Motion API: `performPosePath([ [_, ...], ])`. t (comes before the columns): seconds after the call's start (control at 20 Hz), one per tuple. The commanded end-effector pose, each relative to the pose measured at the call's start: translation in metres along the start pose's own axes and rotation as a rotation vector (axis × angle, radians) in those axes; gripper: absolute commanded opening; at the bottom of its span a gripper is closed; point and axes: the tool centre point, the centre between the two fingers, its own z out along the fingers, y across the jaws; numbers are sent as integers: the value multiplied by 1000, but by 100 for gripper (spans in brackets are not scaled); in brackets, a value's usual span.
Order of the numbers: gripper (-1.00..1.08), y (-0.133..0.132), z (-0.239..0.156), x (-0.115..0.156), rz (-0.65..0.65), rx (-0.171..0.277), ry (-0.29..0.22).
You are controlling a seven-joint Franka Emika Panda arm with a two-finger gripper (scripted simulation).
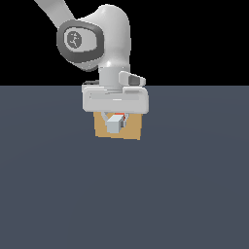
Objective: Insert the peg into the horizontal hole in a box.
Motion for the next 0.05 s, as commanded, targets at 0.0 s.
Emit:
performPosePath([
  [0.0, -100, 1, -1, 9, -6, -4, 4],
])
